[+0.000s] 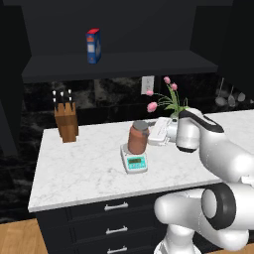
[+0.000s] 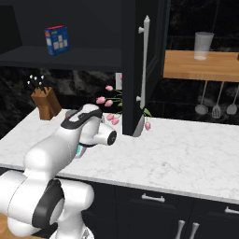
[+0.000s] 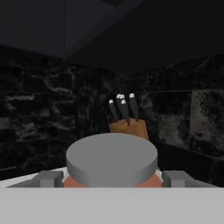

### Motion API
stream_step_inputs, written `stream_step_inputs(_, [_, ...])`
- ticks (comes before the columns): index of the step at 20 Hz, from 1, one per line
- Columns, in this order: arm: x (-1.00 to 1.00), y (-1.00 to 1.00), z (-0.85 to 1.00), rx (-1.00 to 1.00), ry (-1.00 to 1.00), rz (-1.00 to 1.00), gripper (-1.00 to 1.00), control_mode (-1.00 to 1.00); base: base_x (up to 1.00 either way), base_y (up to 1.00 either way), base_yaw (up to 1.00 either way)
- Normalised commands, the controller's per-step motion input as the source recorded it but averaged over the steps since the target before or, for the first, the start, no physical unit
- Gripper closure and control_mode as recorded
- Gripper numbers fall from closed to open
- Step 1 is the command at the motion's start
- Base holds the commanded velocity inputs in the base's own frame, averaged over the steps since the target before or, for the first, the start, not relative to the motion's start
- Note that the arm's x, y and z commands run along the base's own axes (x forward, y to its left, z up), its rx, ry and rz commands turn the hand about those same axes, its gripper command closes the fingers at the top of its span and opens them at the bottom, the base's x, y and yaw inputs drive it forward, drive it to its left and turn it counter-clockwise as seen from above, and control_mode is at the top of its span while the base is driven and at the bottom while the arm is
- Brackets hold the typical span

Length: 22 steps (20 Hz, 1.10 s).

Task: Pick the honey bottle and place it on the digital scale for weighing, and close the cabinet.

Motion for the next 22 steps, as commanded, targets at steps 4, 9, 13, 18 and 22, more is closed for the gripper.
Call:
stream_step_inputs(4, [0.19, 0.0, 0.0, 0.0, 0.0, 0.0, 1.0, -1.0, 0.0, 0.0, 0.0])
stream_step_inputs(9, [0.13, 0.0, -0.09, 0.0, 0.03, 0.0, 1.0, -1.0, 0.0, 0.0, 0.0])
stream_step_inputs(13, [0.17, 0.0, -0.18, 0.0, 0.03, 0.0, 1.0, -1.0, 0.0, 0.0, 0.0])
stream_step_inputs(18, [0.15, 0.0, -0.04, 0.0, 0.0, 0.0, 1.0, -1.0, 0.0, 0.0, 0.0])
stream_step_inputs(22, [0.02, 0.11, -0.09, -0.03, 0.0, 0.0, 1.0, -1.0, 0.0, 0.0, 0.0])
